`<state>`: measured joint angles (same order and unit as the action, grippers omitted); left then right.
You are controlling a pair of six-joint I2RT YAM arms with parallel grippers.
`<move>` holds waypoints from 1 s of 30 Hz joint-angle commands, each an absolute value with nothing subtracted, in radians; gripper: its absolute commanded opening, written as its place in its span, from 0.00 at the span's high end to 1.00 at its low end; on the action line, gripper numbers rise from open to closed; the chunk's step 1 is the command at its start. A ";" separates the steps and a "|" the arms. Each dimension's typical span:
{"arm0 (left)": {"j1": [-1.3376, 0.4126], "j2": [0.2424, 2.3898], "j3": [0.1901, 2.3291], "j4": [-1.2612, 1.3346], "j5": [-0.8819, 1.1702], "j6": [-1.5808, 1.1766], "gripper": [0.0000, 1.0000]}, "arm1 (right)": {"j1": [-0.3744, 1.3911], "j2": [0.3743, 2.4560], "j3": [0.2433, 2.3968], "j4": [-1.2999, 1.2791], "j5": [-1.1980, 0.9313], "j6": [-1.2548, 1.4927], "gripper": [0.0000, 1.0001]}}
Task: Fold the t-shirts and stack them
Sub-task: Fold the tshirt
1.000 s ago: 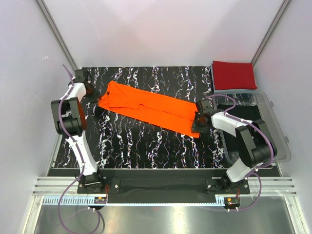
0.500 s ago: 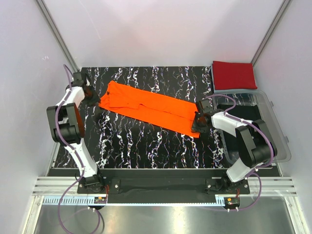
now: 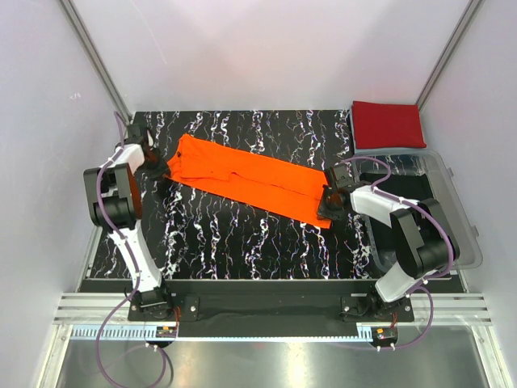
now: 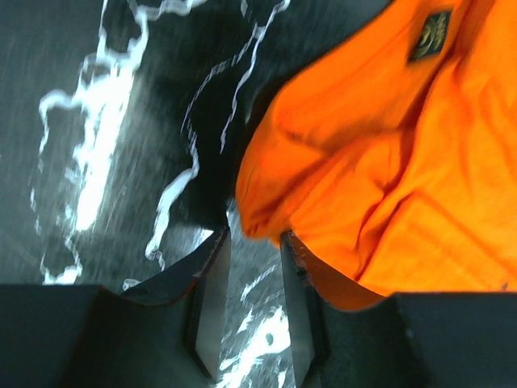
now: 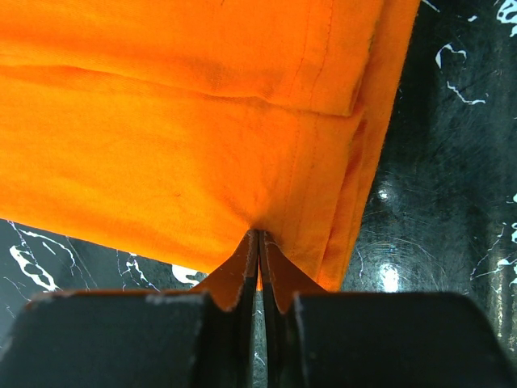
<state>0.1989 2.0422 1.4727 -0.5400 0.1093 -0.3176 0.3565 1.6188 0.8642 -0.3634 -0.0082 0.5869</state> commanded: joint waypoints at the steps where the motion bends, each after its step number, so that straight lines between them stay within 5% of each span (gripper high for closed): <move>1: 0.201 2.074 1.575 -0.509 0.147 -0.311 0.67 | 0.364 1.612 0.857 -0.359 0.032 0.583 0.92; 19: 0.229 2.167 1.770 -0.577 0.147 -0.316 0.74 | 0.362 1.651 0.864 -0.377 0.058 0.563 0.92; 30: 0.229 2.062 1.680 -0.572 0.187 -0.287 0.75 | 0.362 1.667 0.880 -0.379 0.045 0.554 0.92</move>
<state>0.2245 2.1521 1.7069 -0.5846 0.1410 -0.3138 0.3584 1.6321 0.8772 -0.3641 -0.0017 0.5781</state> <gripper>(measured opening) 0.259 0.080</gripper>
